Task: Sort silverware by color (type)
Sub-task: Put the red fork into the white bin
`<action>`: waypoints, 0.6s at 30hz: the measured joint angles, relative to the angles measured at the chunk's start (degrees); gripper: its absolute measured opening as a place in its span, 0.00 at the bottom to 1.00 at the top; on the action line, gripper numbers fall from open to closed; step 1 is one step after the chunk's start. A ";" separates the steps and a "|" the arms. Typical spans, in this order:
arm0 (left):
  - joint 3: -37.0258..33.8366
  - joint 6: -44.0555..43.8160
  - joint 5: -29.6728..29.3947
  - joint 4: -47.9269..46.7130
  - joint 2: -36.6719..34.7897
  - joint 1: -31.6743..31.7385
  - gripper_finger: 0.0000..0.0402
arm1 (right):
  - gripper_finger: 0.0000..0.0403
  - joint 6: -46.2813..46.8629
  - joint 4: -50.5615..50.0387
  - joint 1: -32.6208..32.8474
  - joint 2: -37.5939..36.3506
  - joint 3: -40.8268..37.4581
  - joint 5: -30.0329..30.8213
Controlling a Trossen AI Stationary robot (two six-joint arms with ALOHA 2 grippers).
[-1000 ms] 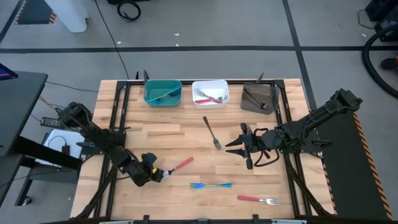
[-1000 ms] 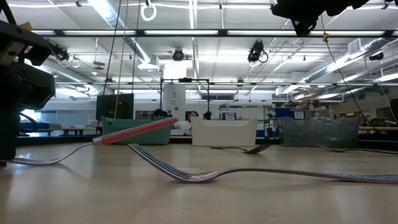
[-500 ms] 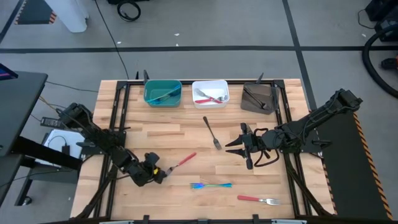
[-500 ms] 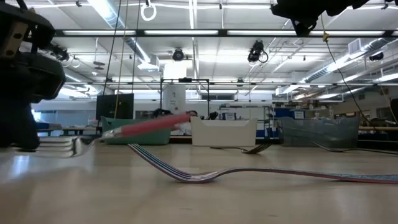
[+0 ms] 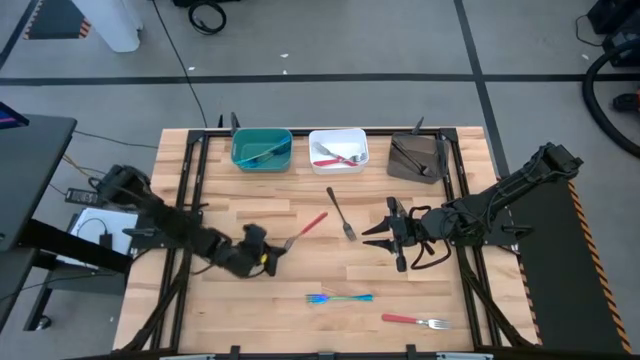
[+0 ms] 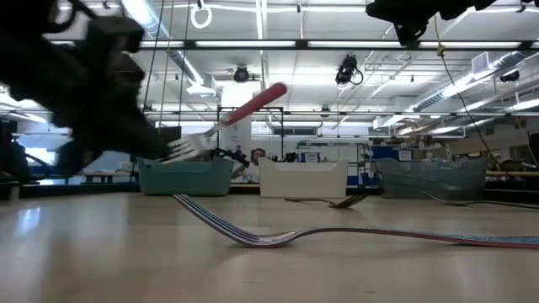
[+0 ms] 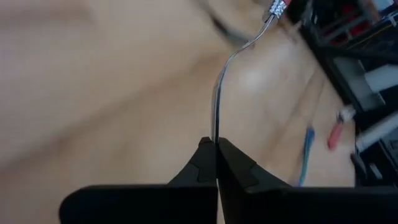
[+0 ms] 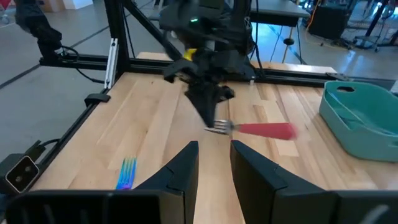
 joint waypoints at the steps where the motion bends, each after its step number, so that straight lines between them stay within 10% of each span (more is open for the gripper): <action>1: 0.00 2.78 0.55 1.62 0.00 1.91 0.00 | 0.25 -0.56 0.08 0.00 0.00 -0.02 0.01; 18: 4.14 40.02 26.00 25.49 -0.07 37.36 0.00 | 0.25 -10.25 -1.81 -1.21 0.00 0.00 18.69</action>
